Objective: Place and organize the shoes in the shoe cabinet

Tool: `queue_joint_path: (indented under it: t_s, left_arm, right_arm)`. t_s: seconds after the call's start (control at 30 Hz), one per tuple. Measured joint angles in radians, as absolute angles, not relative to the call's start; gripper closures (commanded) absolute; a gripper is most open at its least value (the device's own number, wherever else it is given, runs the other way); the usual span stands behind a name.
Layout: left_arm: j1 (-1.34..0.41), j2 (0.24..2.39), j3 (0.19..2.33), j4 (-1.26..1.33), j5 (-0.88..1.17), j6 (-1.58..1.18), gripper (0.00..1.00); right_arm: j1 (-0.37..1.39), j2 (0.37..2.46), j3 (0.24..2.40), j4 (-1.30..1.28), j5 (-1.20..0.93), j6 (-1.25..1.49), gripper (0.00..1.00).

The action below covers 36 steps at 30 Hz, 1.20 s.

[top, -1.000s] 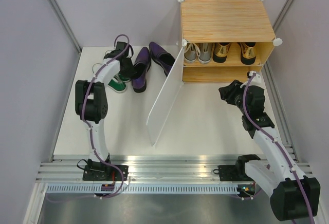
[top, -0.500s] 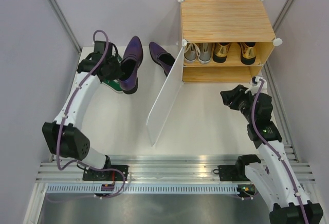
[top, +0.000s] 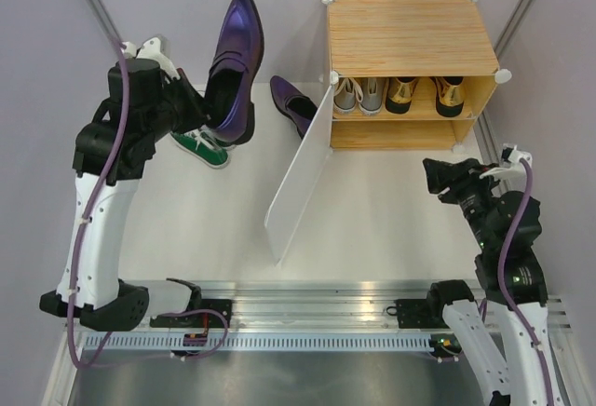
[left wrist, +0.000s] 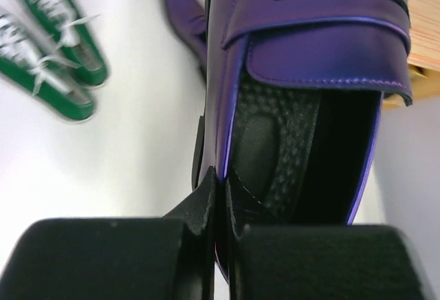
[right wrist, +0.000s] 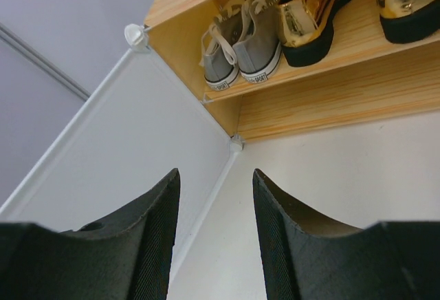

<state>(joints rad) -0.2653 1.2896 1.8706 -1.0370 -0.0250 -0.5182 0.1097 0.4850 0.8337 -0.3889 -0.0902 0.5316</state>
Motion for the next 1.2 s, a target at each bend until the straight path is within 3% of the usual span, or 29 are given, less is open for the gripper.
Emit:
queue_joint_path:
  t_s: [0.23,0.6,1.2]
  left_arm:
    - [-0.611,1.305,2.106,-1.073,-0.105,-0.533,0.98]
    - [-1.088,1.486,2.077,-1.066,-0.259,-0.547,0.98]
    - [-1.152,1.775,1.653,-0.778,-0.209,-0.722,0.98]
  right_arm:
    - [0.11,0.446,0.961,-0.497,-0.016,0.539,0.48]
    - [0.11,0.301,1.089,-0.653,0.316,0.588,0.44]
    - [0.11,0.297,1.0,-0.722,0.412,0.591,0.44]
